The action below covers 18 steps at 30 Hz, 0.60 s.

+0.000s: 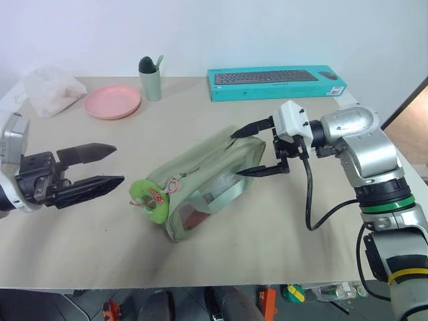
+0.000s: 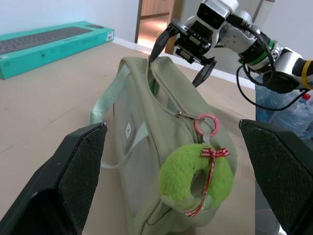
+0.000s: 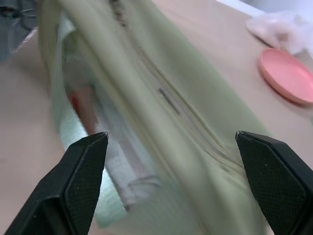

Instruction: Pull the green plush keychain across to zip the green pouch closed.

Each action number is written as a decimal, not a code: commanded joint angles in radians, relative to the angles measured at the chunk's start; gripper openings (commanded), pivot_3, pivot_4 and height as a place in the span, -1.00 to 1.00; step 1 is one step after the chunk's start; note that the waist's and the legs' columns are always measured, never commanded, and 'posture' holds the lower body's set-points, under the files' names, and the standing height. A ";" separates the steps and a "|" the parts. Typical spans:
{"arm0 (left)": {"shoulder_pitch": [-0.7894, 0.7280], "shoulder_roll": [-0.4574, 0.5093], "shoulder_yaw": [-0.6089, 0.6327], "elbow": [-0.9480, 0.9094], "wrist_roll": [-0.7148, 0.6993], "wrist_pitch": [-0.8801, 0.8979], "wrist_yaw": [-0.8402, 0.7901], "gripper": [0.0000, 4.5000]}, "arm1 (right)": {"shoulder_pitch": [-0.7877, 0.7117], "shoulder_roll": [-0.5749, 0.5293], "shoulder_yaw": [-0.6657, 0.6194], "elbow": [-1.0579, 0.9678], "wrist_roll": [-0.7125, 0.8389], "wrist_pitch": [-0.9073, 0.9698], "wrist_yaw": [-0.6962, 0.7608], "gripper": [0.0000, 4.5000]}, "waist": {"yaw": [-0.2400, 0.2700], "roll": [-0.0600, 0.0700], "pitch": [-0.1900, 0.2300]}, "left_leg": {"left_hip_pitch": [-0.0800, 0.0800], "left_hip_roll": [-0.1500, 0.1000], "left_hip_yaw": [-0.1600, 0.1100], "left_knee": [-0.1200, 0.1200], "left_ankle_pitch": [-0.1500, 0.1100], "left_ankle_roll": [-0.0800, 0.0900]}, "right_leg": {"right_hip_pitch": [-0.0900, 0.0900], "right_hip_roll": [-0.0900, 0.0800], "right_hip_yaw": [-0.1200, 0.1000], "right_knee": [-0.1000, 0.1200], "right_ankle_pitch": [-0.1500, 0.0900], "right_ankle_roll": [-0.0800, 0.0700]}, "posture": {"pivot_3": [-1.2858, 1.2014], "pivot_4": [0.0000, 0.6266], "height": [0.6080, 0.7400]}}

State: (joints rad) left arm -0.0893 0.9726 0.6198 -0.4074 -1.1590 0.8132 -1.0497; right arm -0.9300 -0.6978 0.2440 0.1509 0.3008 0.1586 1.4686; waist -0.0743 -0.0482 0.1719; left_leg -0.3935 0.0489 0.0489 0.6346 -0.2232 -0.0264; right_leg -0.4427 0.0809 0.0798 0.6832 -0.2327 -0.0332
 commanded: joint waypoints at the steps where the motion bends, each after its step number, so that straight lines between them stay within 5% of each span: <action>1: 0.042 -0.011 0.016 -0.071 0.009 -0.021 0.008 1.00 | -0.015 0.010 0.018 0.031 -0.035 -0.034 0.037 0.30 | 0.000 0.000 0.000 | 0.000 0.000 0.000 0.000 0.000 0.000 | 0.000 0.000 0.000 0.000 0.000 0.000 | 0.03 -0.52 0.99; 6: 0.062 -0.026 0.033 -0.085 0.000 -0.025 0.023 1.00 | 0.004 0.005 0.027 0.034 -0.048 -0.033 0.051 -0.14 | 0.000 0.000 0.000 | 0.000 0.000 -0.001 0.001 0.000 0.000 | 0.000 0.000 -0.001 0.001 0.000 0.000 | 0.03 -0.52 0.99; 8: 0.059 -0.036 0.035 -0.084 -0.006 -0.029 0.035 1.00 | 0.009 0.006 0.029 0.037 -0.049 -0.029 0.052 -0.47 | 0.000 0.000 0.000 | 0.000 0.000 -0.001 0.001 0.000 0.000 | 0.001 0.000 -0.001 0.001 0.000 0.000 | 0.03 -0.52 0.99; 18: 0.037 -0.099 0.142 -0.047 -0.106 -0.054 0.148 1.00 | -0.059 0.085 -0.033 0.190 -0.111 -0.035 -0.137 -0.47 | -0.001 0.000 0.000 | 0.003 0.001 -0.001 0.002 0.000 0.000 | 0.002 0.000 -0.002 0.001 0.001 0.000 | 0.03 -0.52 0.99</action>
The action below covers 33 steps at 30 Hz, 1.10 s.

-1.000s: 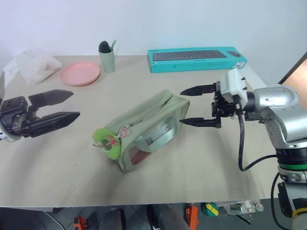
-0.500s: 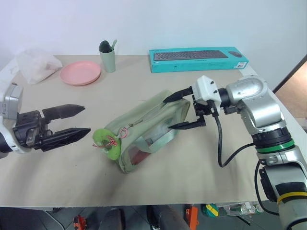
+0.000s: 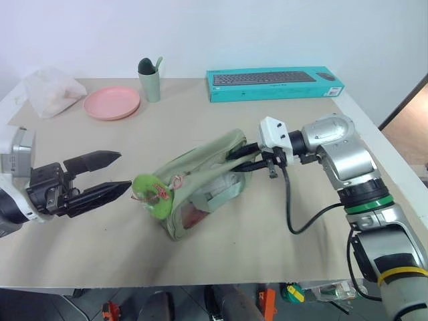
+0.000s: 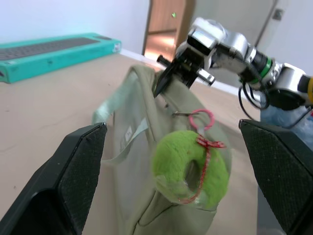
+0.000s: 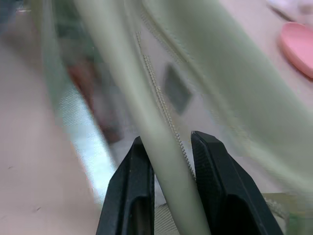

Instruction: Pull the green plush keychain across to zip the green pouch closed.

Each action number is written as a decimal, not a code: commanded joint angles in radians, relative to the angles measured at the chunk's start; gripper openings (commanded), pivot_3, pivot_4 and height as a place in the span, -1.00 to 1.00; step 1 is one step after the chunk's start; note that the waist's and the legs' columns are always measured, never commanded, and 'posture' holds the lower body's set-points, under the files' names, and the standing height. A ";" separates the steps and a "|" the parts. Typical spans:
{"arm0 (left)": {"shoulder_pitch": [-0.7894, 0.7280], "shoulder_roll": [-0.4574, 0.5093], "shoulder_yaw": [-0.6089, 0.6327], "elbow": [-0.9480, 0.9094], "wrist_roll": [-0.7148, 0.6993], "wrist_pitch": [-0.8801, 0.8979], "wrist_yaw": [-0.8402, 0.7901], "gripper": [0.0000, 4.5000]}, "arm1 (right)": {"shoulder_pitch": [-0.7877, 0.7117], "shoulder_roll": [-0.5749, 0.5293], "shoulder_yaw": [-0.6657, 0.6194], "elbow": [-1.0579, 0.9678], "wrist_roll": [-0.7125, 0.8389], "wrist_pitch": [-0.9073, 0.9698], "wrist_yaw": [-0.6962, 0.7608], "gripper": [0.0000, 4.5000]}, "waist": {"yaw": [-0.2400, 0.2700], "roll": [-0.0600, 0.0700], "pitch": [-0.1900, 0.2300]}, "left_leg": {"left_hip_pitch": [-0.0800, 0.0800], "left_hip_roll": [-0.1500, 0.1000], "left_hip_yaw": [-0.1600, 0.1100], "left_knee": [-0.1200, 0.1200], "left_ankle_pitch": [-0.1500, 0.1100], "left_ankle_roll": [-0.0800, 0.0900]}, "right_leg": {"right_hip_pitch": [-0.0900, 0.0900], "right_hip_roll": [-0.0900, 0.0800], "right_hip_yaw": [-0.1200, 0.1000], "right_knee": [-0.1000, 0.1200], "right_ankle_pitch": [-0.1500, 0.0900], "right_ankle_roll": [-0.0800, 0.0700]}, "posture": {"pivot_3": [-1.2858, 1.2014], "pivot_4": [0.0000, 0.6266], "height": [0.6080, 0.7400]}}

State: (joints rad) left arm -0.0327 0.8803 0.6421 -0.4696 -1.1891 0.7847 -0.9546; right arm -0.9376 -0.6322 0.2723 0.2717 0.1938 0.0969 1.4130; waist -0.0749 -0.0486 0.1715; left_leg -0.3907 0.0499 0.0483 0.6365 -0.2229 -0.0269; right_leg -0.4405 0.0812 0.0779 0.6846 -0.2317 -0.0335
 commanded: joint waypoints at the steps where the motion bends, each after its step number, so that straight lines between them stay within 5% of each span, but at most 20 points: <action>1: -0.021 -0.007 0.129 0.016 -0.084 -0.027 0.062 1.00 | -0.050 0.021 -0.074 0.062 0.016 0.037 -0.071 -0.47 | 0.000 0.000 0.000 | 0.000 0.000 0.001 0.001 0.000 0.000 | 0.000 0.000 0.000 0.000 0.001 0.000 | 0.03 -0.52 0.99; 4: -0.008 -0.009 0.128 0.009 -0.074 -0.030 0.070 1.00 | -0.019 0.002 -0.070 0.019 0.048 0.061 -0.017 -0.47 | 0.001 0.000 0.000 | -0.001 0.000 0.000 0.002 0.001 -0.001 | 0.000 0.000 -0.001 0.000 0.002 0.000 | 0.03 -0.52 0.99; 9: -0.003 -0.011 0.114 -0.001 -0.079 -0.033 0.086 1.00 | 0.013 -0.010 -0.075 -0.029 0.069 0.093 0.012 -0.98 | 0.002 0.000 0.000 | -0.001 0.000 0.001 0.002 0.001 -0.001 | 0.000 -0.001 0.000 0.000 0.001 0.000 | 0.03 -0.52 0.99; 23: -0.010 -0.012 0.088 -0.004 -0.084 -0.043 0.098 1.00 | -0.077 0.010 -0.067 0.049 -0.020 0.080 -0.101 -0.98 | 0.001 0.000 0.000 | -0.001 0.001 0.001 0.002 0.001 -0.001 | 0.000 0.000 -0.001 0.000 0.002 0.000 | 0.03 -0.52 0.99; 33: 0.006 -0.036 0.082 -0.033 -0.093 -0.054 0.122 1.00 | -0.173 -0.026 -0.021 -0.128 -0.106 0.229 -0.141 -0.98 | 0.001 0.000 0.000 | -0.003 0.001 0.001 0.000 0.000 -0.002 | -0.002 -0.001 -0.001 0.000 0.000 -0.003 | 0.03 -0.52 0.99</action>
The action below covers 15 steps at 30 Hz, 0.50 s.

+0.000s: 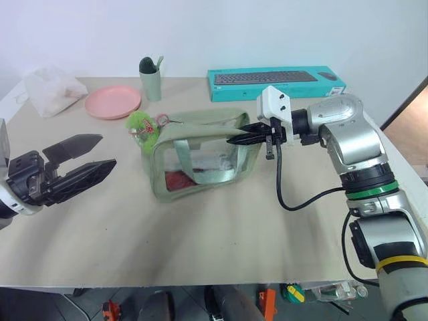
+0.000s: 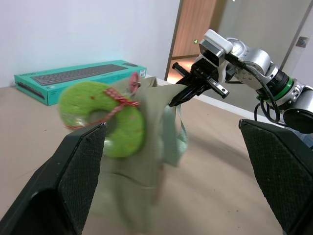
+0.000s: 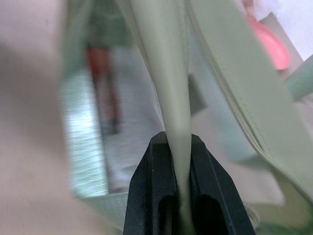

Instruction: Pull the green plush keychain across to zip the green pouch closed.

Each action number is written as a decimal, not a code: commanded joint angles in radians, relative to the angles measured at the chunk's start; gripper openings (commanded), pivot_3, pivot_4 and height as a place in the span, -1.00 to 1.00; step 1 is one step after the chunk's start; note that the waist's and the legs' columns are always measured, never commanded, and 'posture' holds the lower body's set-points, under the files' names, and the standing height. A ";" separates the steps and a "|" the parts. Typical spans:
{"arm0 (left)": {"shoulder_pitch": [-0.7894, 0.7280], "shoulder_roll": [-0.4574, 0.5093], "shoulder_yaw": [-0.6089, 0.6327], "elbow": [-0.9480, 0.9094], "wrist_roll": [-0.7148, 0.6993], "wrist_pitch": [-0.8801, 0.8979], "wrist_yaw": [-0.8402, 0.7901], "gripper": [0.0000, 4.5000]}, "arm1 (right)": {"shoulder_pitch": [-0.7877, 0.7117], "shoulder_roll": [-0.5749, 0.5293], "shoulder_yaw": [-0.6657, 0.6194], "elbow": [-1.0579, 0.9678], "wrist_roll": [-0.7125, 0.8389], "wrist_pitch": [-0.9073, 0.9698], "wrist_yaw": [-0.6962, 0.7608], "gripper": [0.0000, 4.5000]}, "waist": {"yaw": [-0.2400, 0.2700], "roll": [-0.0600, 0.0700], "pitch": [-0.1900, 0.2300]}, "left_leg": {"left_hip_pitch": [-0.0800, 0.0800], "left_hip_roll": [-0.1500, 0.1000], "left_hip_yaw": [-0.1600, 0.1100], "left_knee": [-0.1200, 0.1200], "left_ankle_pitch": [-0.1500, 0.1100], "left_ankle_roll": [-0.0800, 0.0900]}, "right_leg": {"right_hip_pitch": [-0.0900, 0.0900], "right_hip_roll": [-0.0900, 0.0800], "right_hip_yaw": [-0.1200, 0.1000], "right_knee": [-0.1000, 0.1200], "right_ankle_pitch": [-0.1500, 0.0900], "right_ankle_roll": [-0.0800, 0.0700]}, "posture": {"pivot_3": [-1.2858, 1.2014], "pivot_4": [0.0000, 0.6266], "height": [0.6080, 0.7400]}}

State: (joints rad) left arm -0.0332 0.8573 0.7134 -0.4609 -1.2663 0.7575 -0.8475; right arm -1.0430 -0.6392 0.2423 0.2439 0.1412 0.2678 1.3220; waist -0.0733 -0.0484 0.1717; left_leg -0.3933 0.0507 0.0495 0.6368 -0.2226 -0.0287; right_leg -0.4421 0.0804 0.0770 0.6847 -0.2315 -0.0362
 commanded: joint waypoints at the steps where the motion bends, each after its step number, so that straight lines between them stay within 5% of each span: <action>1: 0.010 -0.017 0.010 -0.045 -0.015 -0.028 0.017 1.00 | -0.072 -0.017 0.013 -0.120 -0.063 0.079 -0.059 -0.98 | 0.000 0.000 0.000 | 0.000 0.000 0.000 0.000 0.000 -0.001 | 0.000 0.000 0.000 0.000 0.000 0.000 | 0.03 -0.52 0.99; 15: 0.012 -0.032 -0.010 -0.047 -0.012 -0.047 0.023 1.00 | 0.076 0.131 0.221 -0.457 -0.123 0.462 -0.195 -0.98 | -0.006 -0.001 -0.001 | 0.002 0.005 -0.002 -0.001 -0.002 -0.003 | -0.001 0.002 -0.003 0.001 -0.002 -0.003 | 0.03 -0.52 0.99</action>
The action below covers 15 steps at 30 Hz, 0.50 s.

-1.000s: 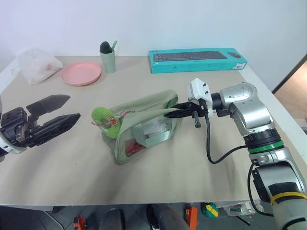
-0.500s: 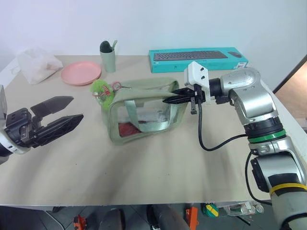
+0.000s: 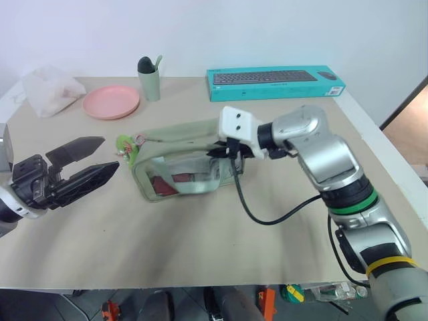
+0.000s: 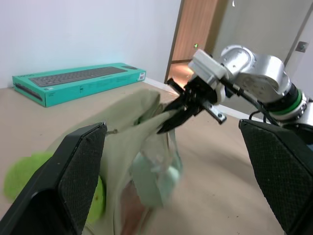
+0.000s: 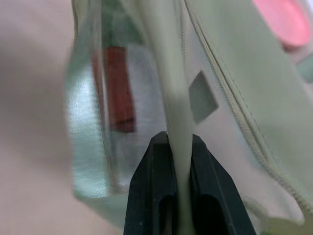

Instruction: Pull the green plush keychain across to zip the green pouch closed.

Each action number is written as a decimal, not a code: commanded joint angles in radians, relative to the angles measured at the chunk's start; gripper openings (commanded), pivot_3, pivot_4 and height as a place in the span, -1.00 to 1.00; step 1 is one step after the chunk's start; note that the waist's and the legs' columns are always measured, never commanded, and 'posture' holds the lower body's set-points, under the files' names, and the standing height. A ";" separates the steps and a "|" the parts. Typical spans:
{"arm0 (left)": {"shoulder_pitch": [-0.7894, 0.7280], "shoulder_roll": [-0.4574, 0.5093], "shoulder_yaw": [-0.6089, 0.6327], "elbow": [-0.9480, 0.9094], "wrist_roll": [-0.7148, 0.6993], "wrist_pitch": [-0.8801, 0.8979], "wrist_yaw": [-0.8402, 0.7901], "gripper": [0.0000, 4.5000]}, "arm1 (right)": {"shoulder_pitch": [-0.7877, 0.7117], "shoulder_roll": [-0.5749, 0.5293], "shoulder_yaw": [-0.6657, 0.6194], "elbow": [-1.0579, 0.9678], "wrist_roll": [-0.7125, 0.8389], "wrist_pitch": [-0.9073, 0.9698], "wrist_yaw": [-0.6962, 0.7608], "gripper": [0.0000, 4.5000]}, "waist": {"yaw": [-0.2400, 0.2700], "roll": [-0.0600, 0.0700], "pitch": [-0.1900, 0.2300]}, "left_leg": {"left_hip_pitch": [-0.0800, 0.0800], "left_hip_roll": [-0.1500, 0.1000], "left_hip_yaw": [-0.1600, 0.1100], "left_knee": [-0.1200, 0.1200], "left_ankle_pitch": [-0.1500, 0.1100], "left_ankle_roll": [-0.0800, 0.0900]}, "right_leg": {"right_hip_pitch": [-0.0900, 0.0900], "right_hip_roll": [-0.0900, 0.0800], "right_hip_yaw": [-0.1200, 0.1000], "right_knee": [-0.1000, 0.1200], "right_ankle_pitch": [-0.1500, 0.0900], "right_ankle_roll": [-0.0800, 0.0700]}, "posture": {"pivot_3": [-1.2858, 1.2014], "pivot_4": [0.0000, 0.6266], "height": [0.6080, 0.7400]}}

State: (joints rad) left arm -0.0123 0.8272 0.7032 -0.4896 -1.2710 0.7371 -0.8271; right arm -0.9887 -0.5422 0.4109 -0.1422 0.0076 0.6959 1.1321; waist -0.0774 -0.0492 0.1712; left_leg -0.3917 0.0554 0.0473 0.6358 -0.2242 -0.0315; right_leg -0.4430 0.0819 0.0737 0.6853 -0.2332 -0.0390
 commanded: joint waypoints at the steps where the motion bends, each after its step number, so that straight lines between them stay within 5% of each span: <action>1: -0.010 -0.003 -0.003 -0.017 -0.006 -0.028 0.002 1.00 | 0.026 0.044 0.051 -0.074 0.018 0.045 -0.012 -0.98 | -0.005 0.000 0.000 | 0.001 0.001 0.001 0.000 0.000 0.000 | 0.000 0.000 0.000 0.000 0.000 0.000 | 0.03 -0.52 0.99; 12: -0.022 -0.006 -0.041 -0.019 -0.006 -0.043 0.006 1.00 | -0.058 0.088 -0.170 0.017 0.185 0.087 -0.033 0.76 | -0.013 0.000 0.000 | 0.005 0.008 0.001 0.000 0.000 0.000 | 0.000 0.011 -0.002 0.004 0.000 -0.002 | 0.03 -0.52 0.99; 15: -0.027 -0.007 -0.052 -0.020 -0.007 -0.043 0.006 1.00 | -0.064 0.042 -0.265 -0.006 0.300 0.095 0.036 0.80 | -0.012 0.000 0.000 | 0.004 0.008 0.000 0.000 0.000 0.000 | 0.000 0.012 -0.002 0.004 0.000 -0.003 | 0.03 -0.52 0.99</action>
State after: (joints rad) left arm -0.0254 0.8152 0.6385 -0.4906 -1.2688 0.7154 -0.8180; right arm -1.0248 -0.4792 0.2123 -0.1159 0.2499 0.7909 1.1387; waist -0.0889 -0.0494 0.1711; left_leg -0.3883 0.0636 0.0473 0.6356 -0.2244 -0.0319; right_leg -0.4430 0.0935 0.0718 0.6897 -0.2340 -0.0426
